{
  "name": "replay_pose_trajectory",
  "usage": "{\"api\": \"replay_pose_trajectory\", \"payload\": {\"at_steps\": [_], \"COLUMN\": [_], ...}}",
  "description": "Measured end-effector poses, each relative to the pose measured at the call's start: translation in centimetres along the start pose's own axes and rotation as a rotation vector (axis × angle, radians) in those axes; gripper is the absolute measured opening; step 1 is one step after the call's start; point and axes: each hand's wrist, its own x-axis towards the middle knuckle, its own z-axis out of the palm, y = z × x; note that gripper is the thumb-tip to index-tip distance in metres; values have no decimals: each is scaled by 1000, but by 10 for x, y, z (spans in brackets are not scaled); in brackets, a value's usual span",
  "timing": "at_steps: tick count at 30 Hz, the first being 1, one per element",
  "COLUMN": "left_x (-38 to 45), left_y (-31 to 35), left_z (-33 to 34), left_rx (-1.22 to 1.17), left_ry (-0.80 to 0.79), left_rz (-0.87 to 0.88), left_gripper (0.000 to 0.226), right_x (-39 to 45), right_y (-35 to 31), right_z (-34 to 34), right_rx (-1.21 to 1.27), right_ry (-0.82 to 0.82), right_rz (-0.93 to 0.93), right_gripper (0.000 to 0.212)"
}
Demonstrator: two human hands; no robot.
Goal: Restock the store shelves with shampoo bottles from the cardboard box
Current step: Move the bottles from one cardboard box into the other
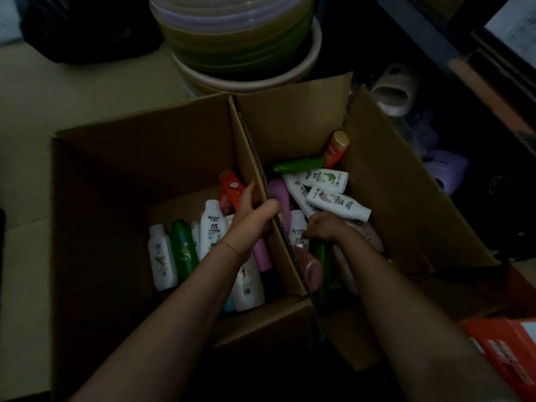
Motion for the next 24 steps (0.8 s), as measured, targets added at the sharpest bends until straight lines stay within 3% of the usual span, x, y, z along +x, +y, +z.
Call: {"api": "replay_pose_trajectory", "payload": {"at_steps": [2, 5, 8, 12, 14, 16, 18, 20, 21, 22, 24], "left_x": [-2, 1, 1, -1, -5, -11, -21, -28, -30, -30, -20], "left_y": [0, -1, -1, -2, 10, 31, 56, 70, 71, 70, 53], "left_z": [0, 1, 1, 2, 5, 4, 0, -7, -14, -23, -44], "left_rx": [9, 3, 2, 19, 91, 31, -103, -167, -193, -217, -253], "left_ry": [-9, 3, 10, -23, 114, 234, 24, -245, -304, -301, -141], "left_rz": [3, 9, 0, -35, 74, 195, 214, 137, 97, 74, 15], "left_gripper": [88, 88, 75, 77, 58, 62, 66, 50, 44, 43, 50], "right_x": [-9, -24, -52, -103, -125, -142, -149, -145, -140, -135, -121], "right_y": [6, 11, -4, -51, -81, -113, -144, -167, -174, -177, -172], "right_z": [-2, -8, -43, -107, -129, -142, -143, -131, -123, -116, -103], "right_rx": [89, 250, 431, 556, 720, 813, 826, 835, 831, 813, 772], "right_ry": [-30, 62, 139, 160, 166, 126, 69, -13, -46, -65, -31], "right_rz": [-27, -67, -123, -354, -532, -656, -719, -744, -739, -720, -642], "right_gripper": [24, 25, 26, 40, 38, 33, 38, 27, 21, 17, 19]}}
